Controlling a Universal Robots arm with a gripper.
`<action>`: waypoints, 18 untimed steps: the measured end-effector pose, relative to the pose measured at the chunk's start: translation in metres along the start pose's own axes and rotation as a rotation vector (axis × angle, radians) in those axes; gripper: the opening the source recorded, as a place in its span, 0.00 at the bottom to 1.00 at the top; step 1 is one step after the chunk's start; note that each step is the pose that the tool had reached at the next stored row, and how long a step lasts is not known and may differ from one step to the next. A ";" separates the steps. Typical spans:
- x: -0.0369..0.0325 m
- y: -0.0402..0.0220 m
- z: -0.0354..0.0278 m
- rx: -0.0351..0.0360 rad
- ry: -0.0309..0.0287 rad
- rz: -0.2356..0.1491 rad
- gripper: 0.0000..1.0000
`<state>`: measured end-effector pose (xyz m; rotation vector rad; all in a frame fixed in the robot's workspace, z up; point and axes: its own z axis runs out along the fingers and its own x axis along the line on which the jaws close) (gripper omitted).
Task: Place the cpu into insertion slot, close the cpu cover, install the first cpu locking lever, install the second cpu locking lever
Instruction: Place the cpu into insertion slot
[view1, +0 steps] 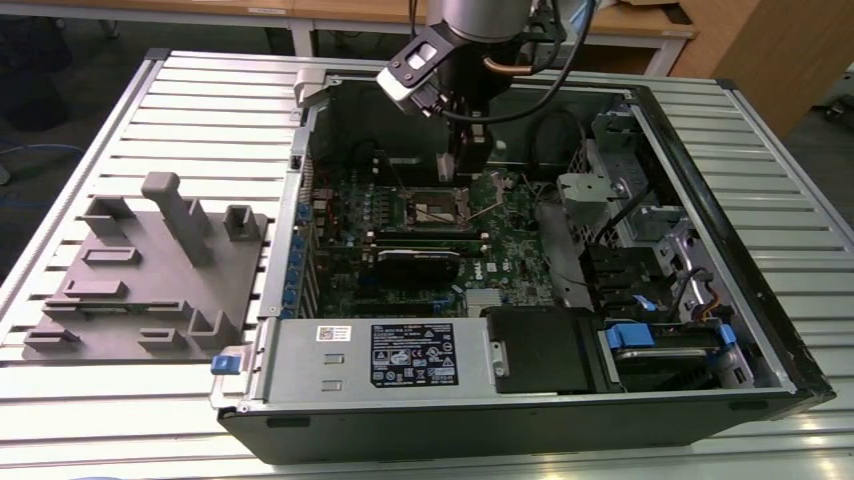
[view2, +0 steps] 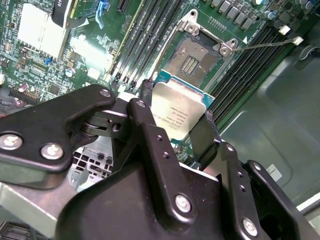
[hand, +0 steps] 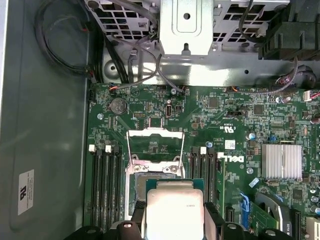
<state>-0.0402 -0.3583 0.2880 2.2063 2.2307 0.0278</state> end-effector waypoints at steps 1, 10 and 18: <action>0.0000 -0.0004 0.0004 -0.0028 -0.0001 0.000 0.54; 0.0002 -0.0052 0.0026 -0.0138 -0.0003 0.000 0.54; 0.0018 -0.0084 0.0041 -0.0159 -0.0003 0.000 0.54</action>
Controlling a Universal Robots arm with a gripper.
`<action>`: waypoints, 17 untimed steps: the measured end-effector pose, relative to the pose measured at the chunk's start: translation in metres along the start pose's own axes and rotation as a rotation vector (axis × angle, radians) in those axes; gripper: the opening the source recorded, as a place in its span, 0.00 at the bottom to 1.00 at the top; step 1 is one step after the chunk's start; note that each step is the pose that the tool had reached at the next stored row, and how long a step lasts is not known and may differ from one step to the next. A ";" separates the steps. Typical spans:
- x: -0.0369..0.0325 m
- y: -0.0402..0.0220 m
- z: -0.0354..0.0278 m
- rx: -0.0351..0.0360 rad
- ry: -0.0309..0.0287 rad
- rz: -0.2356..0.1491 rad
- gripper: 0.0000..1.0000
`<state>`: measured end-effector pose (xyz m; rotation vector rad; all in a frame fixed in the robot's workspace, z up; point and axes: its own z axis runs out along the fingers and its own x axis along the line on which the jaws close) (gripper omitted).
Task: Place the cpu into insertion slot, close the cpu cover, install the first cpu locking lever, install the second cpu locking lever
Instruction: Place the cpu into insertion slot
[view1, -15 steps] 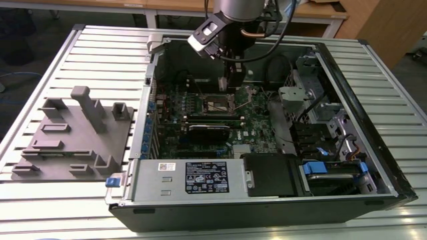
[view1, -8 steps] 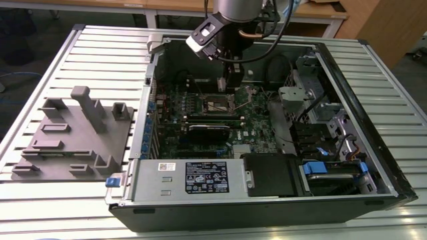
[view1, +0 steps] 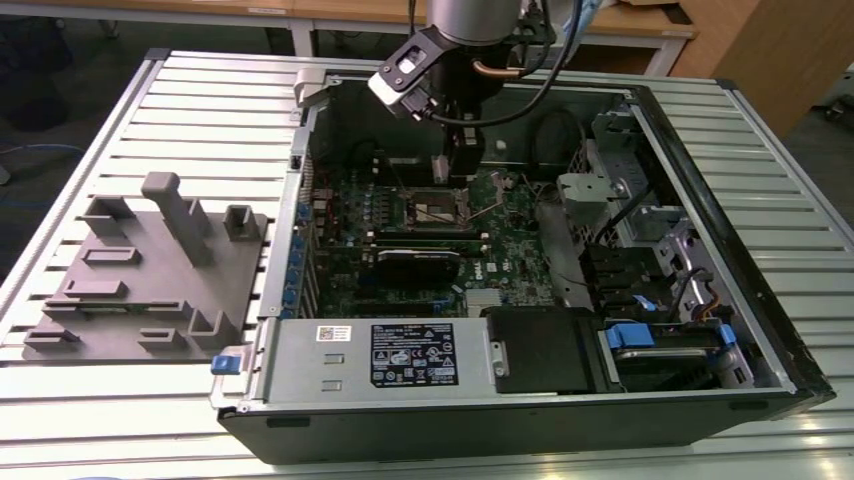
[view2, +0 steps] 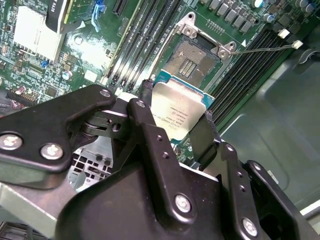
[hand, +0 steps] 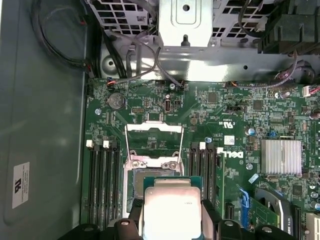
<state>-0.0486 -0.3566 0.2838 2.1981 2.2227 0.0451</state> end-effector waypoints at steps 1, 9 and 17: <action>0.0003 -0.0004 0.0002 -0.0002 0.0000 0.000 0.54; 0.0027 -0.0026 0.0013 -0.0008 0.0000 0.000 0.54; 0.0043 -0.0040 0.0041 -0.0015 -0.0001 0.000 0.54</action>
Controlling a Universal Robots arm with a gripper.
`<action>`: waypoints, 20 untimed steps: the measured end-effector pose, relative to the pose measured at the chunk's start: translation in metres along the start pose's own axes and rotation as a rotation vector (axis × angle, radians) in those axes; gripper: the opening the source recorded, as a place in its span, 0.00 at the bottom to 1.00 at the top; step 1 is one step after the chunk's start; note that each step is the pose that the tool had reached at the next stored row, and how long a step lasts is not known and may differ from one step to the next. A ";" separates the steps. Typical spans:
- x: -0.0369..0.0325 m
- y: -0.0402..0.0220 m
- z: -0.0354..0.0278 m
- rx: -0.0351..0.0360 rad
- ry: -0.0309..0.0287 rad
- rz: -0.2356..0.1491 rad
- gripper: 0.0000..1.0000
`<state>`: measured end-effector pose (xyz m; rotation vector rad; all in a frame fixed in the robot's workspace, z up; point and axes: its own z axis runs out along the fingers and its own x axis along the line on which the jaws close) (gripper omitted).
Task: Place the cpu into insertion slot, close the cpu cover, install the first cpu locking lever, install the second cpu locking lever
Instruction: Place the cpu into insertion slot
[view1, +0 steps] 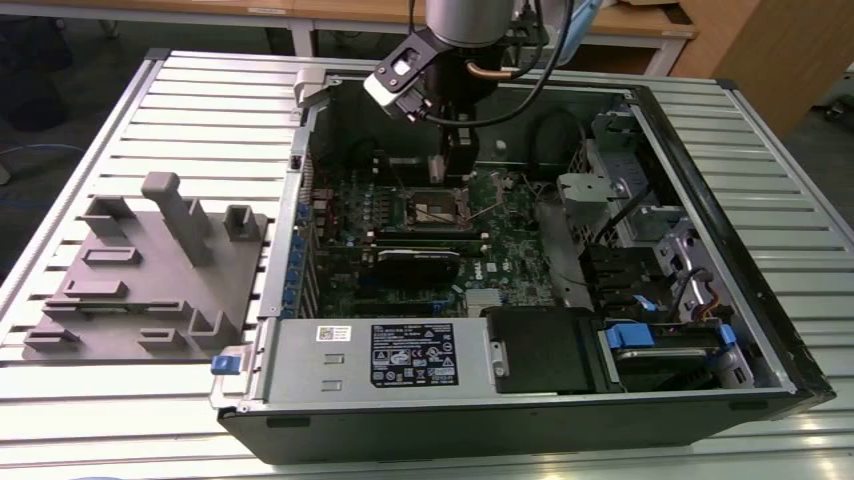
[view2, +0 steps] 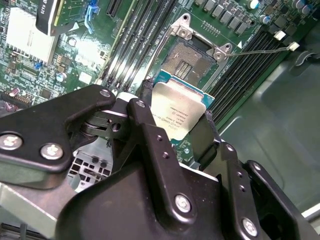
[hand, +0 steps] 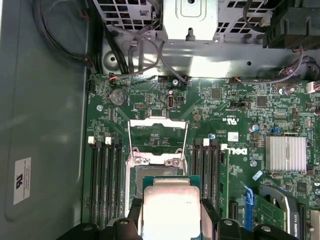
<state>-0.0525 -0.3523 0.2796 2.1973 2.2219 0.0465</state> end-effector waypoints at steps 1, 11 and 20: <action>0.0002 -0.0002 0.0004 -0.0001 0.0000 0.000 0.54; 0.0025 -0.0019 0.0039 -0.0005 0.0001 0.000 0.54; 0.0053 -0.0032 0.0087 -0.0013 0.0000 0.000 0.54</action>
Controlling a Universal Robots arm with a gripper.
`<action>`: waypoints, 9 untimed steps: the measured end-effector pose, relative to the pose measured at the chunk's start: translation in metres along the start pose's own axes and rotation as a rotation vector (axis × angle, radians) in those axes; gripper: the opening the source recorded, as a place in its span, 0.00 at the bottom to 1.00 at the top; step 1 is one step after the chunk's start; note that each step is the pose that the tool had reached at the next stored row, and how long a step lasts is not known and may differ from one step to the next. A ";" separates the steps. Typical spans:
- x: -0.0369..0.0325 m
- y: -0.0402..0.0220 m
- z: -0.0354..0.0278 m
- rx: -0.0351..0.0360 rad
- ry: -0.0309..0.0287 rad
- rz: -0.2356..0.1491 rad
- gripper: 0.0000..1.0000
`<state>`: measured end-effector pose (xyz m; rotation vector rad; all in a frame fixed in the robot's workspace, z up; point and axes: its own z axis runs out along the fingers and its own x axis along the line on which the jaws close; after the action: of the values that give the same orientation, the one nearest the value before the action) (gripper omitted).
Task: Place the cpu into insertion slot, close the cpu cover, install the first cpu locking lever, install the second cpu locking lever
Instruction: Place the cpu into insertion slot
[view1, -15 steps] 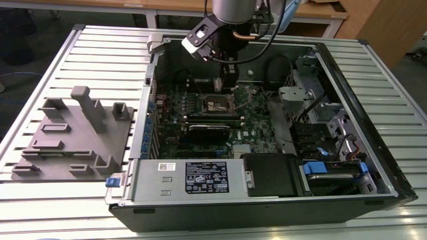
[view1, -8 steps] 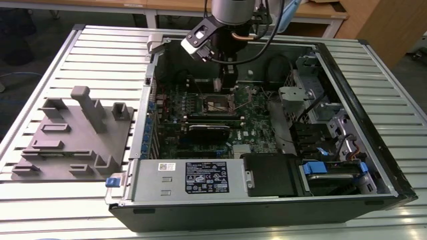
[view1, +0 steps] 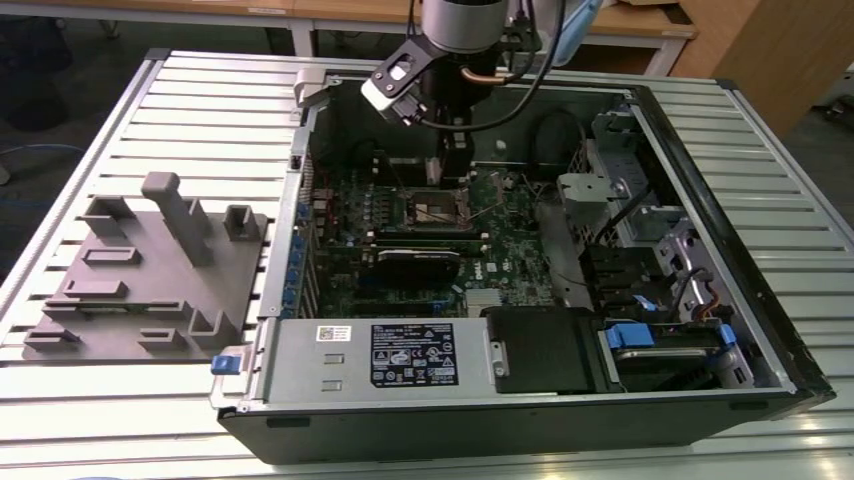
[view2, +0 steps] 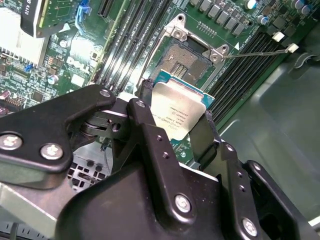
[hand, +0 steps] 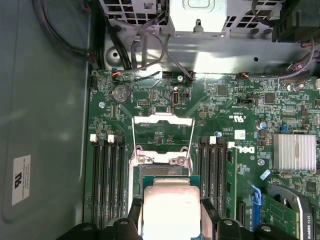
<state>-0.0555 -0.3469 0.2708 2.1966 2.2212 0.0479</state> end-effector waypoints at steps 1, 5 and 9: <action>0.0002 -0.0001 0.0005 -0.0001 0.0001 0.000 0.54; 0.0010 -0.0005 0.0023 -0.0004 0.0000 0.000 0.54; 0.0026 -0.0010 0.0035 -0.0007 0.0001 0.000 0.54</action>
<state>-0.0564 -0.3443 0.2672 2.1963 2.2209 0.0488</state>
